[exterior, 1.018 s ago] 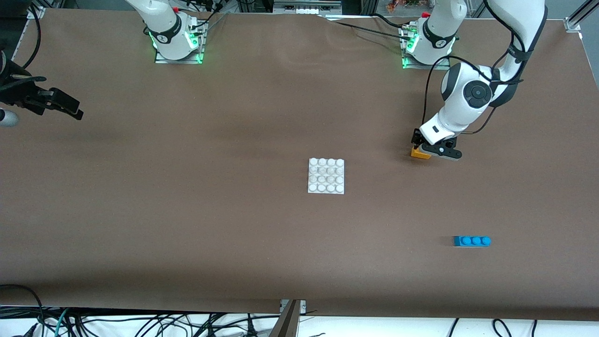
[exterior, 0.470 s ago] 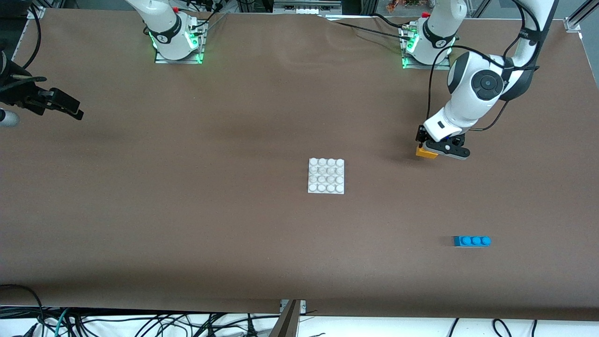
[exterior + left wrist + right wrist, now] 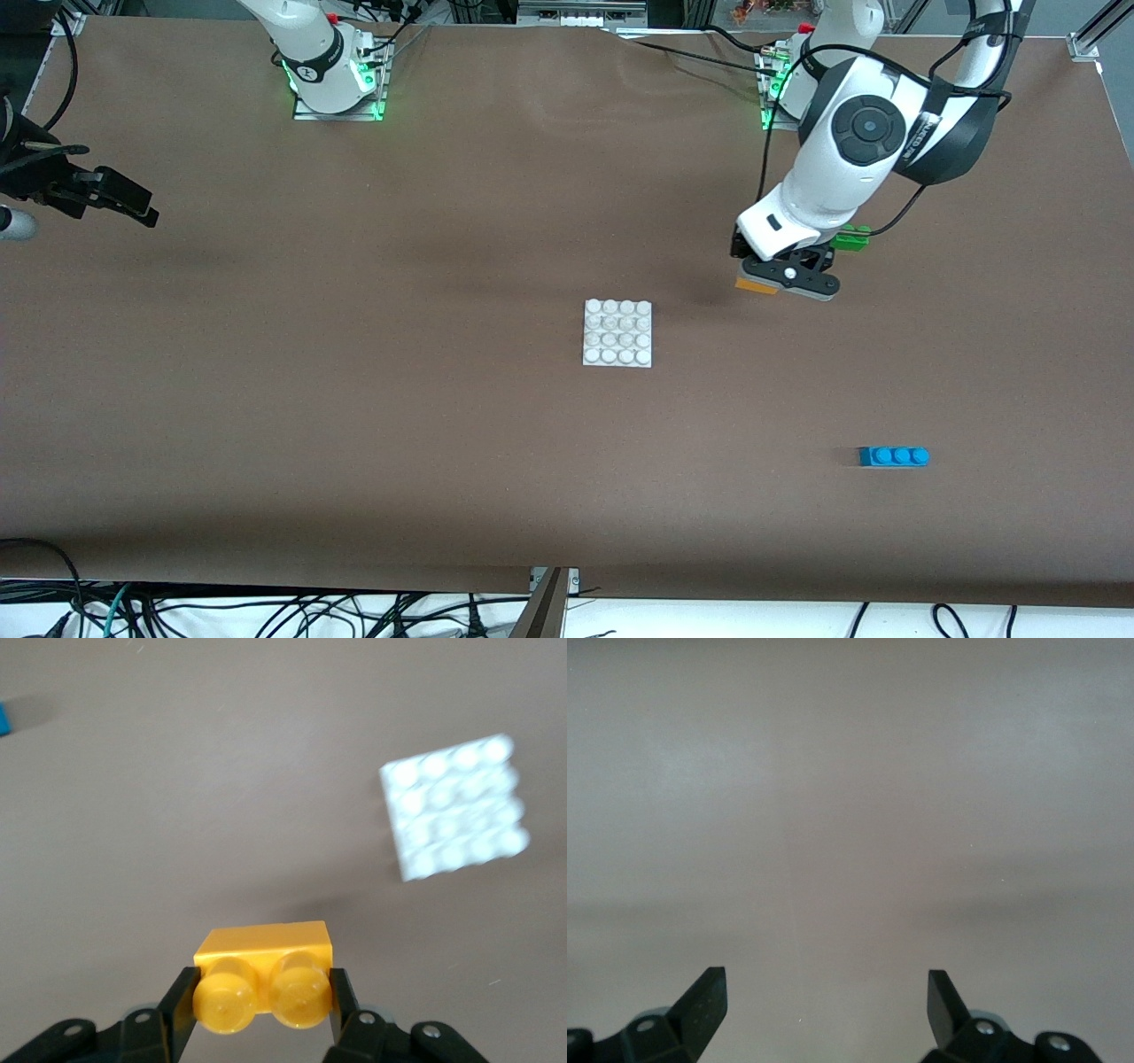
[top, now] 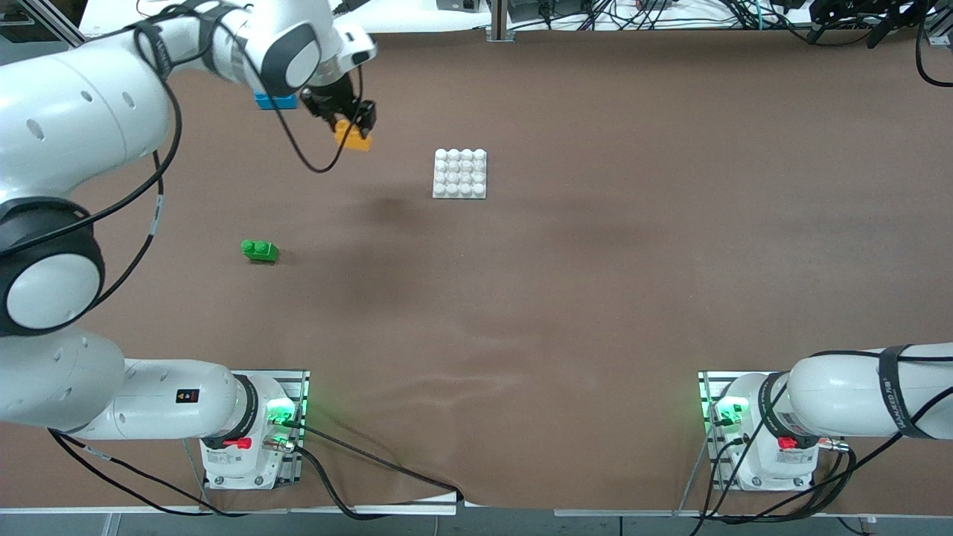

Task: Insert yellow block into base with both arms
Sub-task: 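Lift the yellow block and carry it over the white base plate, then press the yellow block down onto the base plate studs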

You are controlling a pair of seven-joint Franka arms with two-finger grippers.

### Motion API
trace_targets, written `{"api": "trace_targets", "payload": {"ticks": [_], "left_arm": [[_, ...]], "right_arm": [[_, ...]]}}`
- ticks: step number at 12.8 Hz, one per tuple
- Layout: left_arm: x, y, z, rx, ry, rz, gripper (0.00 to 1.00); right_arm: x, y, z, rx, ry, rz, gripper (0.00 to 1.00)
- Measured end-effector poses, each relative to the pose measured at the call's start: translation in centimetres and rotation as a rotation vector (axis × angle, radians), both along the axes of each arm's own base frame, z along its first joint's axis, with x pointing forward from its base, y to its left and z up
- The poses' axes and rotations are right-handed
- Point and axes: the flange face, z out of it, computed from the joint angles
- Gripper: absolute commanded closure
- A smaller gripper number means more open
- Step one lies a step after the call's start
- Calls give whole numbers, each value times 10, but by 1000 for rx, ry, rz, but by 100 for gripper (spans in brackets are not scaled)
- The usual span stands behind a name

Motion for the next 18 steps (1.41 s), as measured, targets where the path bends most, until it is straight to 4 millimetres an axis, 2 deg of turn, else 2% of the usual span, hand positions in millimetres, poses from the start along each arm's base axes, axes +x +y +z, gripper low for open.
{"api": "trace_targets", "payload": {"ticks": [1, 3, 4, 6, 8, 9, 10, 14, 18], "left_arm": [[7, -21, -4, -25, 11, 29, 51], [14, -68, -26, -59, 51, 90, 54], [17, -89, -43, -54, 68, 99, 54], [23, -118, -85, -14, 80, 94, 54], [39, -133, -118, 1, 79, 108, 55], [45, -136, -127, -5, 84, 113, 60], [46, -141, -130, -10, 88, 113, 62], [20, -181, -147, 0, 91, 151, 62], [22, -180, -152, 3, 79, 154, 62]], "right_arm": [[0, 0, 0, 0, 0, 0, 0], [0, 0, 0, 0, 1, 0, 0], [0, 0, 0, 0, 1, 0, 0], [0, 0, -1, 0, 1, 1, 0], [0, 0, -1, 0, 2, 1, 0], [0, 0, -1, 0, 2, 0, 0], [0, 0, -1, 0, 2, 1, 0], [0, 0, -1, 0, 2, 1, 0], [0, 0, -1, 0, 2, 1, 0]]}}
